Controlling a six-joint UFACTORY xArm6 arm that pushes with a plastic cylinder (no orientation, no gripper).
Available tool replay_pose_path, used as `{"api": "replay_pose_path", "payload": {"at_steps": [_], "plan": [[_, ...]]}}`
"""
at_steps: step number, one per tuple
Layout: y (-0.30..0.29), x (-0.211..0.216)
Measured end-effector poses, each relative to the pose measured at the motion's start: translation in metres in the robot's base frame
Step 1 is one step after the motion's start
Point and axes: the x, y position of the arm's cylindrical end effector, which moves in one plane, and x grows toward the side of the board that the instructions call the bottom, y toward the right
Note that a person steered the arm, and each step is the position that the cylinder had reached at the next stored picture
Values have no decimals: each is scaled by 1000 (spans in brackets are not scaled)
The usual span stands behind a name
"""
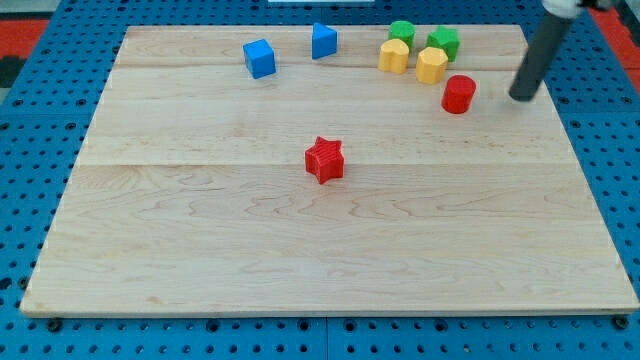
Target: Push the blue triangle into the red blocks
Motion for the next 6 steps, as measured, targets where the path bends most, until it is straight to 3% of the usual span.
{"api": "replay_pose_path", "payload": {"at_steps": [2,3,4,5,6], "plan": [[-200,33],[-227,57],[-174,77],[-161,66],[-125,98]]}}
